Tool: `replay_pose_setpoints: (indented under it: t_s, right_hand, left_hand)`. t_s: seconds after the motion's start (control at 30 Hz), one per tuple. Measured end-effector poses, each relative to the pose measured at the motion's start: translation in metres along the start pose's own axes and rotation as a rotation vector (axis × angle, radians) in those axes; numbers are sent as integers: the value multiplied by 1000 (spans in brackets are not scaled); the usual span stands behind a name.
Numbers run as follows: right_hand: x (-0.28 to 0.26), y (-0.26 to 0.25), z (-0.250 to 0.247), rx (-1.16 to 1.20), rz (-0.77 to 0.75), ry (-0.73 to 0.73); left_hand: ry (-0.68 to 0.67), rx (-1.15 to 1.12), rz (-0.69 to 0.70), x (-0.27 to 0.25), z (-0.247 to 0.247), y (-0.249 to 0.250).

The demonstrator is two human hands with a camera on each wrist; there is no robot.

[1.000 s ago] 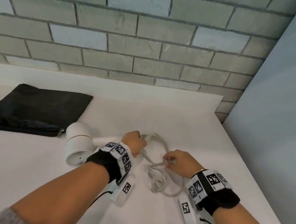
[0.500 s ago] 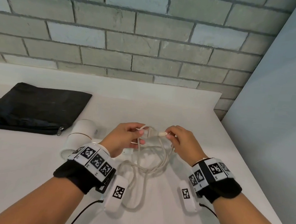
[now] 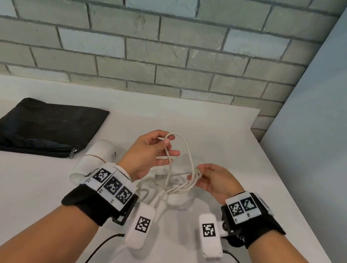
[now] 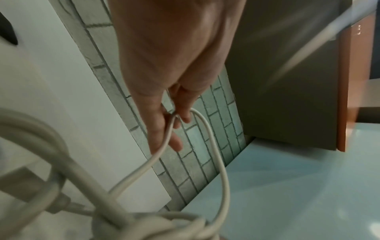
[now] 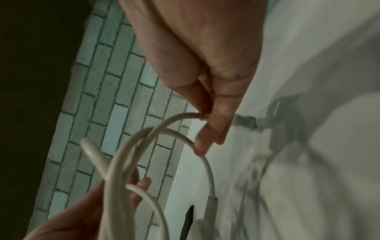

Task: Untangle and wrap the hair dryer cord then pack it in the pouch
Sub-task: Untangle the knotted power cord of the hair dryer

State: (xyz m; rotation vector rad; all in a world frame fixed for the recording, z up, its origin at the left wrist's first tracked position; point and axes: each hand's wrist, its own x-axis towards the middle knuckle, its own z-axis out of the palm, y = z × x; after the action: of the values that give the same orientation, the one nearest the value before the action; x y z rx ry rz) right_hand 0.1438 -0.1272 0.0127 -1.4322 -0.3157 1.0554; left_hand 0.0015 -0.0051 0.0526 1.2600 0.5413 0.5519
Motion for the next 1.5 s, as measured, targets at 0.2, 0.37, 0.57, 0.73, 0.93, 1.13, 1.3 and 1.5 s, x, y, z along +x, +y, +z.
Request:
replay_pose_setpoints:
  t_s: [0.2, 0.37, 0.57, 0.73, 0.93, 1.13, 1.3, 1.5]
  right_hand:
    - [-29, -10, 15, -274, 52, -228]
    - [-23, 0, 21, -417, -121, -29]
    - [-36, -28, 18, -690, -338, -232]
    - [-41, -35, 13, -625, -463, -299]
    - [-35, -36, 4, -890, -847, 271]
    - [-37, -40, -9, -561, -904, 370]
    - [-50, -49, -9, -50, -834, 345]
    - [-53, -57, -7, 462, -721, 120]
  left_hand:
    - [224, 43, -5, 5, 5, -6]
    - [160, 113, -28, 0, 10, -1]
    - [-48, 891, 443, -2, 1, -1]
    - [-65, 820, 391, 2, 0, -3]
    - [9, 691, 287, 10, -1, 5]
    - [126, 749, 257, 14, -4, 8]
    - [209, 651, 136, 20, -5, 10]
    - [238, 448, 6, 28, -3, 6]
